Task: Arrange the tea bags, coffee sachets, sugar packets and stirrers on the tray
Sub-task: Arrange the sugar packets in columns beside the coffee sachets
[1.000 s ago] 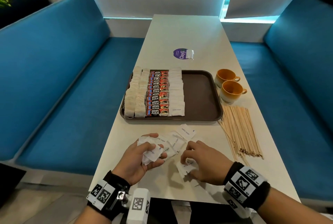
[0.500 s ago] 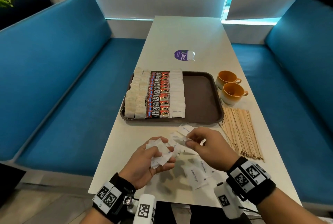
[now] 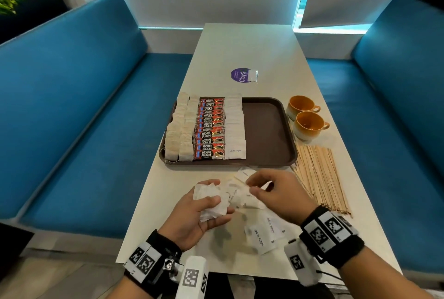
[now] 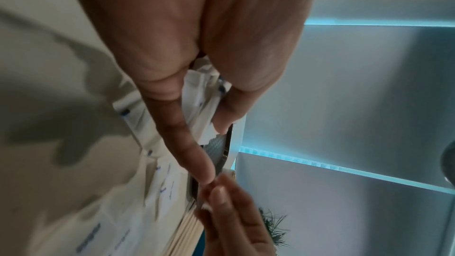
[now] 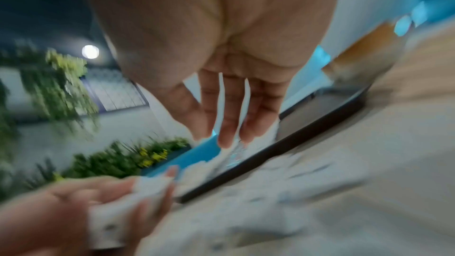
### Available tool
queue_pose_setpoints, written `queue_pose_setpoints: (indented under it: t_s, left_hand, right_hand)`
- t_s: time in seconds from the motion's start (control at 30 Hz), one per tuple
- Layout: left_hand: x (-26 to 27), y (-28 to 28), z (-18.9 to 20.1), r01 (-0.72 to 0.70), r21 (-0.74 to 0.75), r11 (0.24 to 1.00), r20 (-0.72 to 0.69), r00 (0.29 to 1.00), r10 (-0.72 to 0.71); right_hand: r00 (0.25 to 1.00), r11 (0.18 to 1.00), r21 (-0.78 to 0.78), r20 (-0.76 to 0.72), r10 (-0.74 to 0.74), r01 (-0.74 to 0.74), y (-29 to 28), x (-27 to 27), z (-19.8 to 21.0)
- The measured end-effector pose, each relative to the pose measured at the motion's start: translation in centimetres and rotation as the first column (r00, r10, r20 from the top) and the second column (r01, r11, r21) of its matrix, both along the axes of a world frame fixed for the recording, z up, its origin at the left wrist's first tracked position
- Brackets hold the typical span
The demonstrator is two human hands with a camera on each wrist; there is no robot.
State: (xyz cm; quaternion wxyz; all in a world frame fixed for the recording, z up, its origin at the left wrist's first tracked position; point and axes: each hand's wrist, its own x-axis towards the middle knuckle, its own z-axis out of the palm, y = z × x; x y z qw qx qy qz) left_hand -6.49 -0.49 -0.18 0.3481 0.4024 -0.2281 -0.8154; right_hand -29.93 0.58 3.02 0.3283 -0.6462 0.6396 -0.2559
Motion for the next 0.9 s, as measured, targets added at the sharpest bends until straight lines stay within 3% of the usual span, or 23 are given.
queue_pose_setpoints:
  t_s: [0.07, 0.2, 0.37, 0.67, 0.9]
  left_hand:
    - [0.4, -0.1, -0.3, -0.017, -0.010, 1.000, 0.026, 1.000, 0.018]
    - [0.6, 0.0, -0.5, -0.028, -0.013, 1.000, 0.054, 0.998, 0.028]
    - [0.4, 0.3, -0.6, -0.015, -0.024, 1.000, 0.063, 0.998, 0.016]
    - [0.4, 0.3, -0.1, -0.026, -0.028, 0.999, 0.047, 0.999, 0.027]
    - [-0.1, 0.3, 0.1, -0.029, -0.027, 0.999, 0.044, 0.999, 0.030]
  right_hand:
    - [0.983, 0.998, 0.053, -0.182, -0.025, 0.035, -0.4, -1.5, -1.0]
    - [0.940, 0.967, 0.250, -0.319, 0.123, -0.041, -0.3, -1.7, -3.0]
    - [0.885, 0.987, 0.154, -0.450, 0.117, -0.052, -0.6, -0.1, -4.2]
    - [0.902, 0.994, 0.056, -0.418, 0.107, -0.092, -1.3, 0.8, -3.7]
    - [0.990, 0.991, 0.023, -0.066, -0.128, 0.130, -1.2, -0.6, -2.2]
